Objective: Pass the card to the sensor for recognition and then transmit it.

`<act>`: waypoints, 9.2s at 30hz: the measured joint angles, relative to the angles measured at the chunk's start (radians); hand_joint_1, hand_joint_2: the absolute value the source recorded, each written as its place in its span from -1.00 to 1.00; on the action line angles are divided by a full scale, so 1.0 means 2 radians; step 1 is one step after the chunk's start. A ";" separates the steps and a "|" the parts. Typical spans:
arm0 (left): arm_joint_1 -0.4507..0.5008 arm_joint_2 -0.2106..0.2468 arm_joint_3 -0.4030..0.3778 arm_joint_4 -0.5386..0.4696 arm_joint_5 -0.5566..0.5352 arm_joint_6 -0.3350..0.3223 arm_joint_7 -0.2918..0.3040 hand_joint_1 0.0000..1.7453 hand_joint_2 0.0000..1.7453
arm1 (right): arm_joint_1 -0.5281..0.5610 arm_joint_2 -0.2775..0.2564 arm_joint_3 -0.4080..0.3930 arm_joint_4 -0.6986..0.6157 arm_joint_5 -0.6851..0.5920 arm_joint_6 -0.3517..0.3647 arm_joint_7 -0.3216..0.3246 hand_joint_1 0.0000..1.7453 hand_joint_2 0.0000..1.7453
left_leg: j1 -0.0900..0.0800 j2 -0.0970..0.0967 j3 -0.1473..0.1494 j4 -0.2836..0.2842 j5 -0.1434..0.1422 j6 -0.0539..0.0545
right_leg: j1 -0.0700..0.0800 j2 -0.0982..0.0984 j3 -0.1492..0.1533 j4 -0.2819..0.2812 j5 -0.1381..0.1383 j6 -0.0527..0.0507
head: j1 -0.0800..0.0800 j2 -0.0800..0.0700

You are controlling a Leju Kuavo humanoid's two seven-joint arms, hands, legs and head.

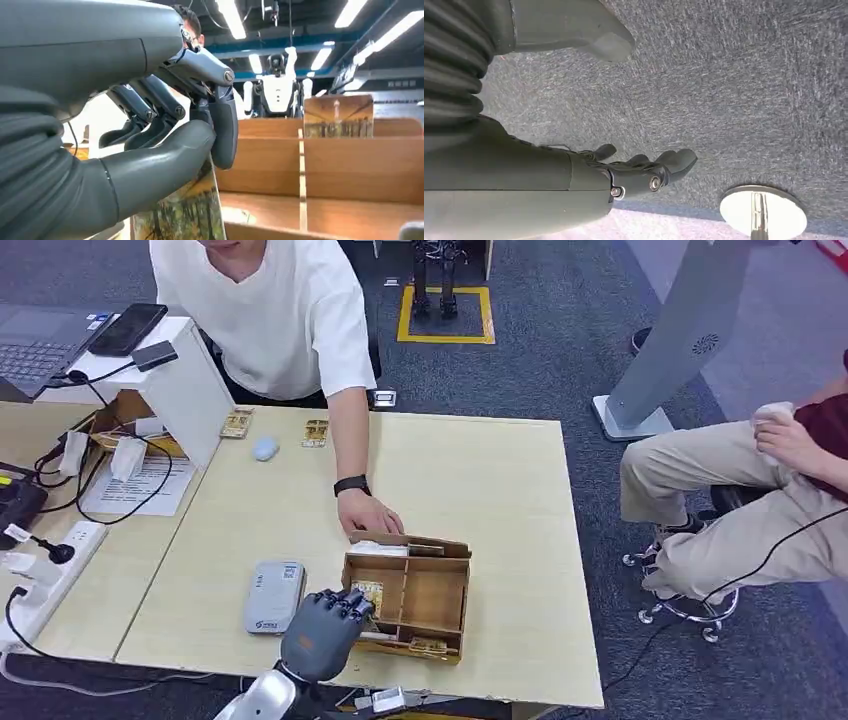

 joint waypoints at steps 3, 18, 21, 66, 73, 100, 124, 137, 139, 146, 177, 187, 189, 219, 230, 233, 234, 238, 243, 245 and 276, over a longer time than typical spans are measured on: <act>0.003 0.000 0.000 -0.001 0.002 0.013 -0.003 1.00 1.00 | 0.000 0.001 0.001 0.000 -0.001 0.000 -0.002 -1.00 1.00 | 0.000 0.000 0.000 0.000 0.000 0.000 | 0.000 0.000 0.000 0.000 0.000 0.000 | 0.000 0.000; 0.035 -0.010 0.008 -0.086 0.008 0.017 -0.042 1.00 1.00 | 0.000 0.002 0.002 0.000 -0.005 0.000 -0.004 -1.00 1.00 | 0.000 0.000 0.000 0.000 0.000 0.000 | 0.000 0.000 0.000 0.000 0.000 0.000 | 0.000 0.000; 0.037 -0.012 0.012 -0.092 0.008 0.017 -0.043 1.00 1.00 | 0.000 0.002 0.002 0.000 -0.005 0.000 -0.004 -1.00 1.00 | 0.000 0.000 0.000 0.000 0.000 0.000 | 0.000 0.000 0.000 0.000 0.000 0.000 | 0.000 0.000; -0.041 0.048 -0.064 0.039 -0.043 -0.013 0.108 -1.00 1.00 | -0.002 0.004 0.002 -0.001 0.004 0.000 -0.001 -1.00 1.00 | 0.000 -0.001 0.002 0.000 0.001 0.000 | 0.000 -0.001 0.002 0.000 0.000 0.000 | 0.000 0.000; -0.047 0.051 -0.076 0.042 -0.043 -0.013 0.115 -1.00 1.00 | -0.001 0.004 0.002 -0.001 0.003 0.000 -0.001 -1.00 1.00 | 0.000 -0.001 0.002 0.000 0.002 0.000 | 0.000 -0.001 0.003 0.000 0.001 0.000 | 0.000 0.000; -0.049 0.051 -0.081 0.046 -0.043 -0.052 0.077 1.00 1.00 | -0.001 0.004 0.003 -0.001 -0.003 0.000 -0.002 -1.00 1.00 | 0.000 -0.003 0.003 0.000 0.002 0.000 | 0.000 -0.002 0.004 0.000 0.001 0.001 | 0.000 0.000; -0.043 0.050 -0.081 0.058 -0.043 -0.084 0.048 0.64 1.00 | -0.001 0.004 0.003 -0.001 -0.009 0.000 -0.004 -1.00 1.00 | 0.000 -0.002 0.002 0.000 0.002 0.000 | 0.000 -0.002 0.004 0.000 0.001 0.000 | 0.000 0.000; -0.033 0.045 -0.081 0.055 -0.043 -0.050 0.055 0.80 1.00 | -0.001 0.004 0.004 -0.001 -0.010 0.000 -0.004 -1.00 1.00 | 0.000 -0.002 0.002 0.000 0.002 0.000 | 0.000 -0.002 0.003 0.000 0.001 0.000 | 0.000 0.000; -0.032 0.045 -0.081 0.053 -0.043 -0.045 0.055 0.76 1.00 | -0.001 0.004 0.004 -0.001 -0.010 0.000 -0.004 -1.00 1.00 | 0.000 -0.002 0.002 0.000 0.002 0.000 | 0.000 -0.002 0.003 0.000 0.001 0.000 | 0.000 0.000; -0.026 0.046 -0.081 0.049 -0.043 -0.020 0.065 0.56 1.00 | -0.001 0.005 0.005 -0.001 -0.010 0.000 -0.004 -1.00 1.00 | 0.000 -0.002 0.001 0.000 0.002 0.000 | 0.000 -0.002 0.002 0.000 0.001 0.000 | 0.000 0.000; -0.025 0.048 -0.081 0.043 -0.043 0.020 0.090 -0.34 1.00 | -0.002 0.007 0.013 -0.001 -0.012 0.000 -0.004 -1.00 1.00 | 0.000 -0.002 0.000 0.000 0.002 0.000 | 0.000 -0.002 0.001 0.000 0.001 0.000 | 0.000 0.000; -0.013 0.048 -0.081 0.032 -0.043 0.020 0.085 -1.00 1.00 | -0.002 0.008 0.013 -0.001 -0.014 0.000 -0.006 -1.00 1.00 | 0.000 -0.002 -0.001 0.000 0.002 0.000 | 0.000 -0.002 0.000 0.000 0.001 0.000 | 0.000 0.000; -0.012 0.048 -0.081 0.031 -0.043 0.021 0.085 -1.00 1.00 | -0.002 0.009 0.013 -0.001 -0.014 0.000 -0.006 -1.00 1.00 | 0.000 -0.002 -0.001 0.000 0.002 0.000 | 0.000 -0.002 0.000 0.000 0.001 0.000 | 0.000 0.000; -0.052 0.065 -0.116 0.027 -0.043 -0.025 0.274 -1.00 1.00 | -0.001 0.009 -0.002 -0.001 -0.003 0.000 -0.008 -1.00 1.00 | 0.000 -0.002 -0.001 0.000 0.002 0.000 | 0.000 -0.002 -0.001 0.000 0.001 0.000 | 0.000 0.000; -0.073 0.065 -0.140 0.031 -0.043 -0.061 0.297 -1.00 1.00 | 0.001 0.010 -0.010 -0.001 0.000 0.000 -0.003 -1.00 1.00 | 0.000 -0.002 -0.001 0.000 0.002 0.000 | 0.000 -0.002 -0.001 0.000 0.001 0.000 | 0.000 0.000; -0.073 0.064 -0.141 0.032 -0.043 -0.061 0.296 -1.00 1.00 | 0.001 0.011 -0.010 -0.001 0.000 0.000 -0.002 -1.00 1.00 | 0.000 -0.002 -0.001 0.000 0.002 0.000 | 0.000 -0.002 -0.001 0.000 0.001 0.000 | 0.000 0.000; -0.073 0.064 -0.141 0.032 -0.043 -0.060 0.294 -1.00 1.00 | 0.001 0.011 -0.010 -0.001 0.000 0.000 -0.002 -1.00 1.00 | 0.000 -0.002 -0.001 0.000 0.002 0.000 | 0.000 -0.002 -0.001 0.000 0.001 0.000 | 0.000 0.000; -0.074 0.064 -0.141 0.032 -0.043 -0.052 0.283 -1.00 1.00 | 0.001 0.011 -0.010 -0.001 0.001 0.000 -0.002 -1.00 1.00 | 0.000 -0.002 -0.002 0.000 0.002 0.000 | 0.000 -0.002 -0.001 0.000 0.001 0.000 | 0.000 0.000; -0.074 0.064 -0.141 0.032 -0.043 -0.031 0.271 -1.00 1.00 | 0.001 0.011 -0.010 -0.001 0.001 0.000 -0.002 -1.00 1.00 | 0.000 -0.002 -0.002 0.000 0.002 0.000 | 0.000 -0.002 -0.001 0.000 0.001 0.000 | 0.000 0.000; -0.073 0.065 -0.141 0.032 -0.043 -0.015 0.263 -1.00 1.00 | 0.001 0.011 -0.010 -0.001 0.001 0.000 -0.002 -1.00 1.00 | 0.000 -0.002 -0.002 0.000 0.002 0.000 | 0.000 -0.002 -0.001 0.000 0.001 0.000 | 0.000 0.000; -0.088 0.076 -0.170 0.040 -0.043 -0.023 0.225 -1.00 1.00 | 0.001 0.011 -0.010 -0.001 -0.003 0.000 -0.010 -1.00 1.00 | 0.000 -0.002 -0.002 0.000 0.002 0.000 | 0.000 -0.002 -0.002 0.000 0.001 0.000 | 0.000 0.000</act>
